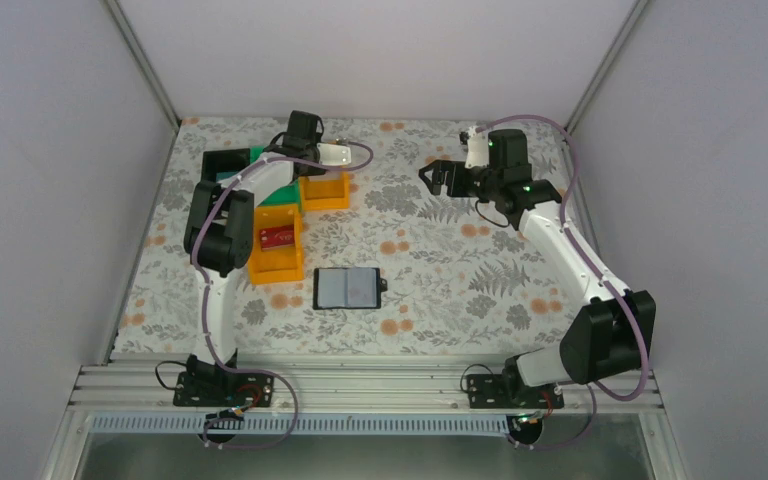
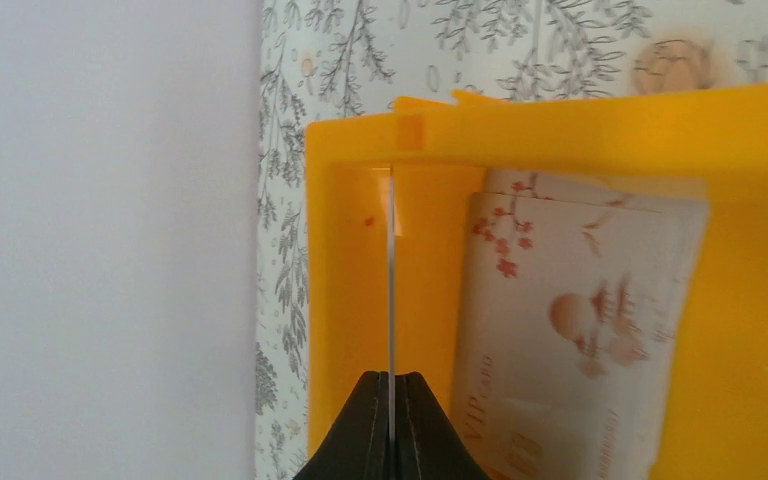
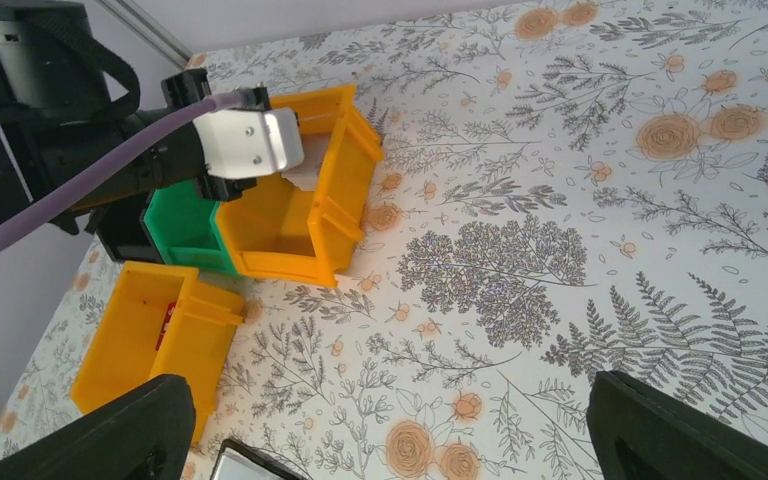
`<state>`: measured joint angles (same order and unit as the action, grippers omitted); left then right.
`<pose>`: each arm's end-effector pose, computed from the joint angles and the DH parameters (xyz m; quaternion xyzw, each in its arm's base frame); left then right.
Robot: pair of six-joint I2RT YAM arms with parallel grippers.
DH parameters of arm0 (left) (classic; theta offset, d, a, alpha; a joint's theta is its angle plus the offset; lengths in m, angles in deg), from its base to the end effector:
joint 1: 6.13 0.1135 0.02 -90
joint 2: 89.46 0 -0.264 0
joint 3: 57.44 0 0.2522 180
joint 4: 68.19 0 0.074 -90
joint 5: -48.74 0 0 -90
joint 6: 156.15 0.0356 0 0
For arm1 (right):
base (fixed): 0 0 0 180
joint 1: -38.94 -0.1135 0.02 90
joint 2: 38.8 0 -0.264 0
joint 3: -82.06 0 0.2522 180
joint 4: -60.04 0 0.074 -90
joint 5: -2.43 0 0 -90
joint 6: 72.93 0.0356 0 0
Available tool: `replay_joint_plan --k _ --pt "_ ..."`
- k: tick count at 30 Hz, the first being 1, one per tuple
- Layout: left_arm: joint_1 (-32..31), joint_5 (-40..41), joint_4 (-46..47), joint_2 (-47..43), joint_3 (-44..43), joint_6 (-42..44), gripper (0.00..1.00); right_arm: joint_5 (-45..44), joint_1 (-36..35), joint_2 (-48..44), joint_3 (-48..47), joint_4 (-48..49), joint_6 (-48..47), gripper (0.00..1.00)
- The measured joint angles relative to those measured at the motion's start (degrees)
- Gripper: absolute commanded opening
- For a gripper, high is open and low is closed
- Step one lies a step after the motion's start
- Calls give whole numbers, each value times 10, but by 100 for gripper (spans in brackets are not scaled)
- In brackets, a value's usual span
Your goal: Take the credit cards out of the card holder
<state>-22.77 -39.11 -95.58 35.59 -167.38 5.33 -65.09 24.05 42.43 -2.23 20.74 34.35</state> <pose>0.4755 -0.1407 0.1899 0.6310 0.6629 0.2007 0.3495 0.3036 0.0948 0.3247 -0.0699 0.8765 0.2899 0.3779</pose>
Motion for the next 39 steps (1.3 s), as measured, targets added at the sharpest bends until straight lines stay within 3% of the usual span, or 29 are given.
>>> replay_joint_plan --k 1,2,3,5,7,14,18,25,29,32,39 --pt "0 3 0 7 -10 -3 5 0 0 0 0 0 0 99" --pt "0 5 1 14 -20 -5 14 0 0 0 0 0 0 99" --pt "0 5 -2 19 -25 -7 31 0 0 0 0 -1 0 99" --pt "0 6 -6 21 -27 -11 51 1 0 0 0 -1 0 99" --pt "0 2 -13 21 -27 -12 59 1 0 0 0 -1 -1 99" --pt "1 -35 -62 21 -51 -19 75 5 0 0 -1 -4 -7 99" --pt "2 -81 -137 19 -134 -34 98 10 0 0 -1 -7 -9 99" --pt "7 -186 -267 -44 -230 -100 100 8 -5 -7 12 -13 -8 84" --pt "8 -260 -339 -127 -224 -196 99 -50 -47 -26 75 -13 16 84" --pt "8 -299 -365 -232 -141 -262 98 -98 -116 -21 124 -15 42 87" --pt "8 -323 -386 -429 150 -355 94 -155 -252 52 150 -4 94 90"
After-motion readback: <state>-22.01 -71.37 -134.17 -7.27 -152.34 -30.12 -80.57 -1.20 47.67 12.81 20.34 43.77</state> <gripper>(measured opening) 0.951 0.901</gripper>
